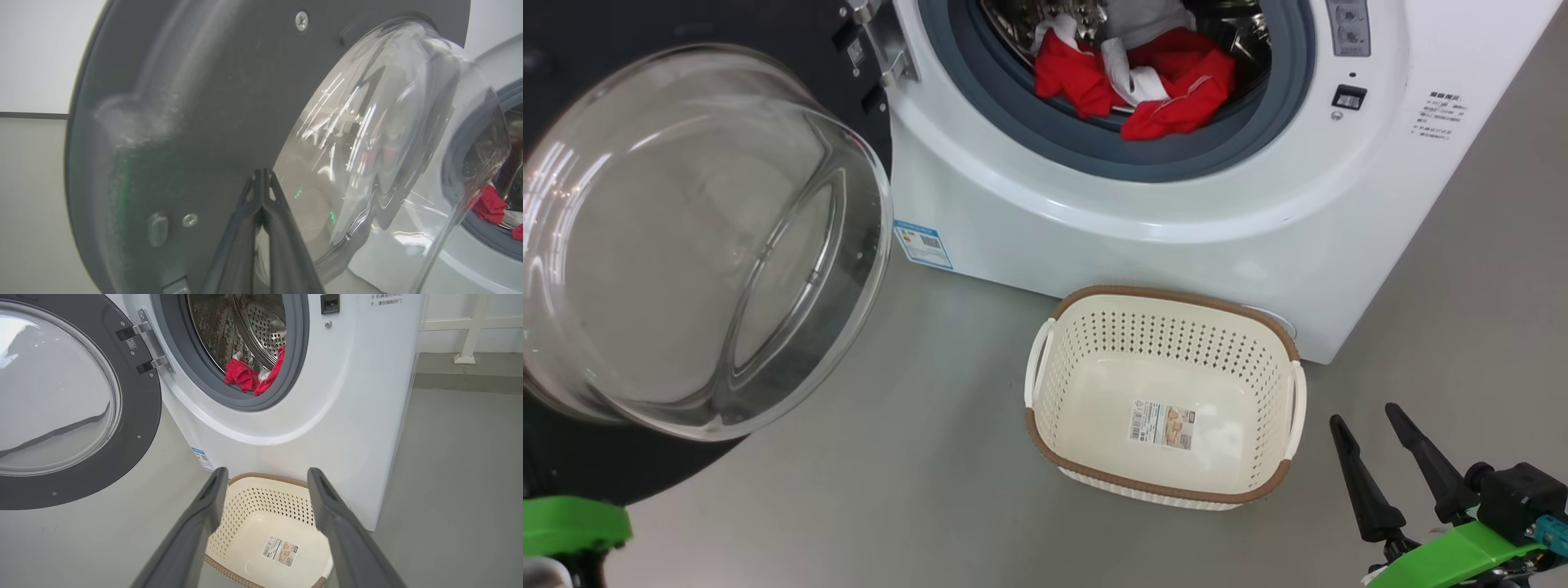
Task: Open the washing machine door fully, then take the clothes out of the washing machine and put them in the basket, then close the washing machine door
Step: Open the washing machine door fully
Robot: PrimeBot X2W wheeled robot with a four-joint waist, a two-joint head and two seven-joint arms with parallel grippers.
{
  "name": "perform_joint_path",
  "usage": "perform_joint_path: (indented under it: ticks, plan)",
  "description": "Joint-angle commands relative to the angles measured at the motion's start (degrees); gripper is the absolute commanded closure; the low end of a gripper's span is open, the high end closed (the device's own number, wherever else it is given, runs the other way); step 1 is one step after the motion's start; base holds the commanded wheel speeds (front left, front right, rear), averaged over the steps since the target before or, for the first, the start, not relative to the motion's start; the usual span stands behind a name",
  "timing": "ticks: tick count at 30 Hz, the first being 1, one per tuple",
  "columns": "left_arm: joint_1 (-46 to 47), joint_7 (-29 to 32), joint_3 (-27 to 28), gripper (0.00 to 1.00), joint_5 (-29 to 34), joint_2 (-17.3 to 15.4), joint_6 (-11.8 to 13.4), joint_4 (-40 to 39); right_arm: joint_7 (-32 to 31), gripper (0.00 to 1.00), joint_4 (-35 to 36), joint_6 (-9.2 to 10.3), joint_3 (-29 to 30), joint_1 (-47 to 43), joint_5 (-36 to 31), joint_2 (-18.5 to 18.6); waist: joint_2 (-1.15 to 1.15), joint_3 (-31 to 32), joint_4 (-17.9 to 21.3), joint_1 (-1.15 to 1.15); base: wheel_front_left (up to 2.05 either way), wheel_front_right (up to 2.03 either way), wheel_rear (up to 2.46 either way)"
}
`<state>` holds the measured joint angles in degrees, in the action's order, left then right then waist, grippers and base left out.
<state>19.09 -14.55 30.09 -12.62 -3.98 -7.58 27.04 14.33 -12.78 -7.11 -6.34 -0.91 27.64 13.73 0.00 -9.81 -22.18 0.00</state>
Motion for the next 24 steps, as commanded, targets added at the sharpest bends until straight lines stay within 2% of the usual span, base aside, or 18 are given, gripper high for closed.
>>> perform_joint_path:
  ticks: [1,4,7,9,13,14,16,17,24]
  plan:
    - [-1.5,-0.4,1.1,1.00,0.4,-1.7,0.1,-2.1,0.7,0.00,1.5,-0.37,-1.3,1.2,0.1,0.5,0.00,0.7,0.2,0.00,0.00,0.00,0.00]
    - [-3.4,-0.4,0.2,1.00,0.2,-0.9,0.1,-3.3,0.7,0.00,1.5,-0.37,-1.4,1.0,0.2,0.3,0.00,1.5,0.4,0.00,0.00,0.00,0.00]
    - [-5.4,-0.4,-1.7,0.73,-0.3,-0.4,0.1,-4.9,0.7,0.00,1.5,-0.37,-1.6,0.8,0.2,0.3,0.00,2.1,0.7,0.00,0.00,0.00,0.00]
    - [-6.6,-0.4,-2.9,0.68,-1.0,-0.2,0.1,-6.2,0.7,0.00,1.6,-0.37,-1.7,0.7,0.2,0.3,0.00,2.3,0.9,0.00,0.00,0.00,0.00]
    - [-8.9,-0.4,-5.1,0.51,-2.1,0.0,0.1,-8.7,0.7,0.00,1.7,-0.37,-1.6,0.5,0.3,0.3,0.00,2.8,1.4,0.00,0.00,0.00,0.00]
    - [-9.4,-0.4,-5.7,0.35,-2.3,0.1,0.1,-9.4,0.7,0.00,1.8,-0.37,-1.6,0.4,0.3,0.3,0.00,3.0,1.6,0.00,0.00,0.00,0.00]
    - [-10.4,-0.4,-6.6,0.16,-3.0,0.2,0.1,-10.9,0.7,0.00,1.9,-0.37,-1.5,0.2,0.3,0.3,0.00,3.3,2.0,0.00,0.00,0.00,0.00]
    - [-10.9,-0.4,-7.2,0.00,-3.2,0.2,0.1,-11.7,0.7,0.00,1.9,-0.37,-1.4,0.1,0.2,0.2,0.00,3.4,2.2,0.00,0.00,0.00,0.00]
    - [-14.3,-0.4,-11.7,0.00,-5.5,0.3,0.1,-17.5,0.7,0.00,2.4,-0.37,-0.7,-0.2,0.3,0.3,0.00,4.0,4.6,0.00,0.00,0.00,0.00]
